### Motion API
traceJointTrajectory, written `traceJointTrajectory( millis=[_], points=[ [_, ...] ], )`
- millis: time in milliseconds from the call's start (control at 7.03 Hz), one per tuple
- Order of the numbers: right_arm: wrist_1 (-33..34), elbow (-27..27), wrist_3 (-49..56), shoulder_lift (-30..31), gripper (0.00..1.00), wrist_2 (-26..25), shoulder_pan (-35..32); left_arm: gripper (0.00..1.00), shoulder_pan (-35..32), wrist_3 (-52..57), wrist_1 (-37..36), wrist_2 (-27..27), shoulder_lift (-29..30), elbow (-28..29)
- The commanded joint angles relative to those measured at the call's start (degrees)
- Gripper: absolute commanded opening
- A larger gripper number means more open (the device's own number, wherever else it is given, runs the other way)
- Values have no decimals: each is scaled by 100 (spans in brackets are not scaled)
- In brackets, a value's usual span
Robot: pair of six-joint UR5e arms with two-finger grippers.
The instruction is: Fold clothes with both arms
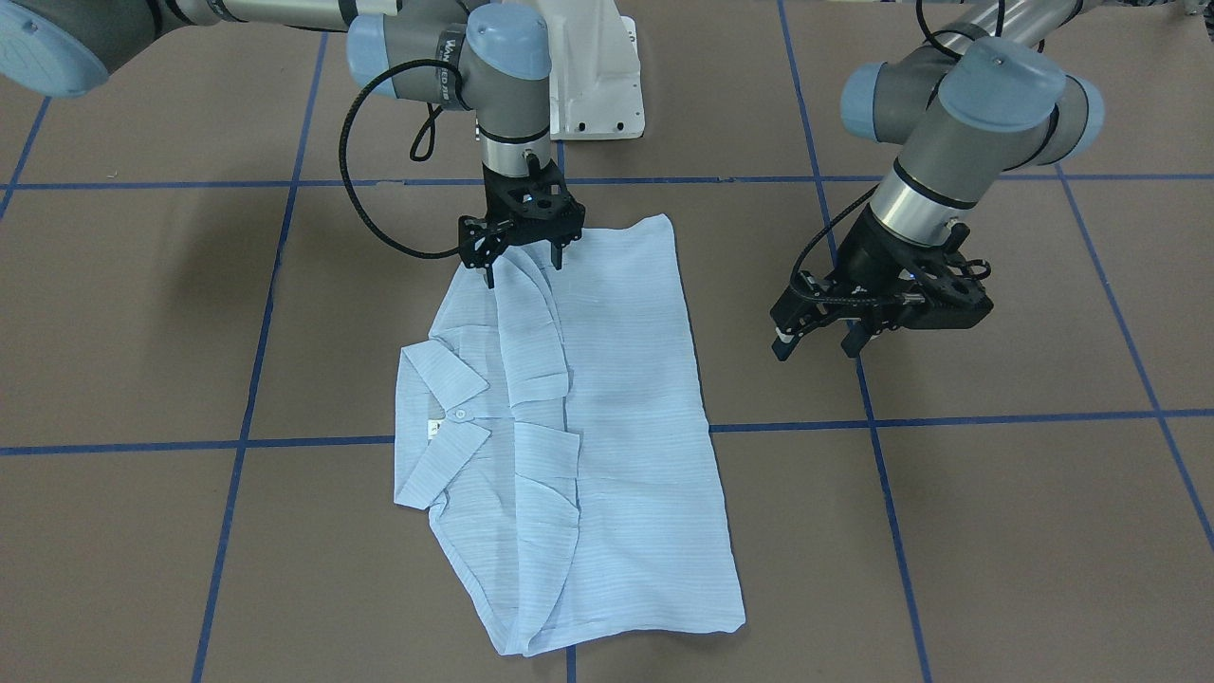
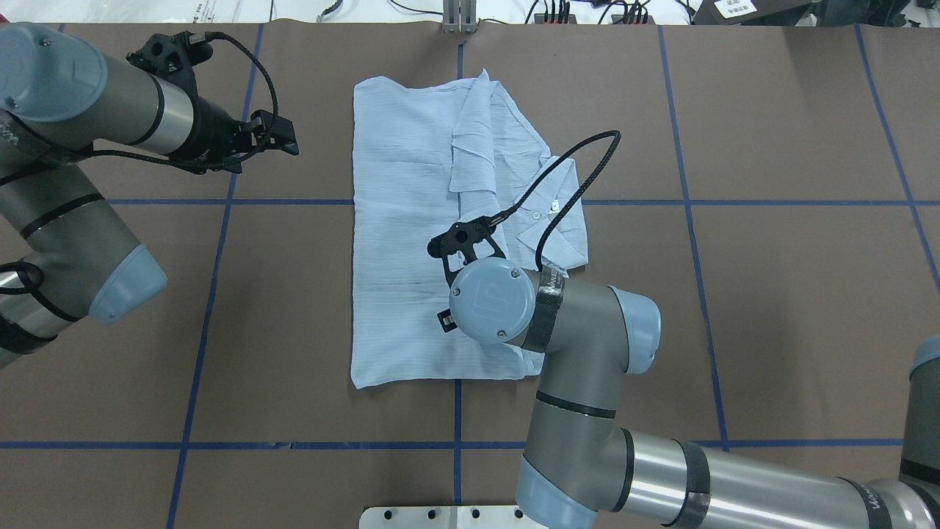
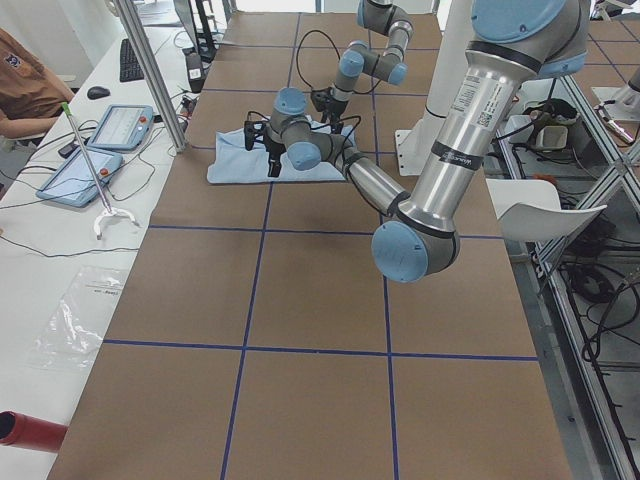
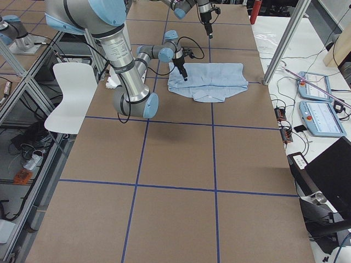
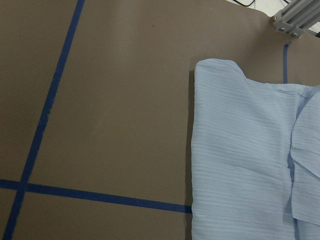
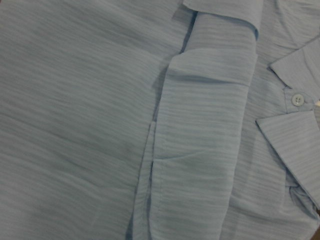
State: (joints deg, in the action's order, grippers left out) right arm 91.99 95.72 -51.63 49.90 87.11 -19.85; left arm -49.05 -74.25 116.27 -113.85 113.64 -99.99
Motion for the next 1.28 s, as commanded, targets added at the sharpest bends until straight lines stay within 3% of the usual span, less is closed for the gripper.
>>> traceJointTrajectory(
  millis=[0,853,1138],
  points=[
    [-6,-96,83,20,100,-45,86,100,18,-11,45,-5,9,23],
    [-23,-203,197,265,100,-36,52,100,168,-46,80,12,97,120],
    [-32,42,354,510,100,34,-211,100,238,-63,54,12,202,129]
  ],
)
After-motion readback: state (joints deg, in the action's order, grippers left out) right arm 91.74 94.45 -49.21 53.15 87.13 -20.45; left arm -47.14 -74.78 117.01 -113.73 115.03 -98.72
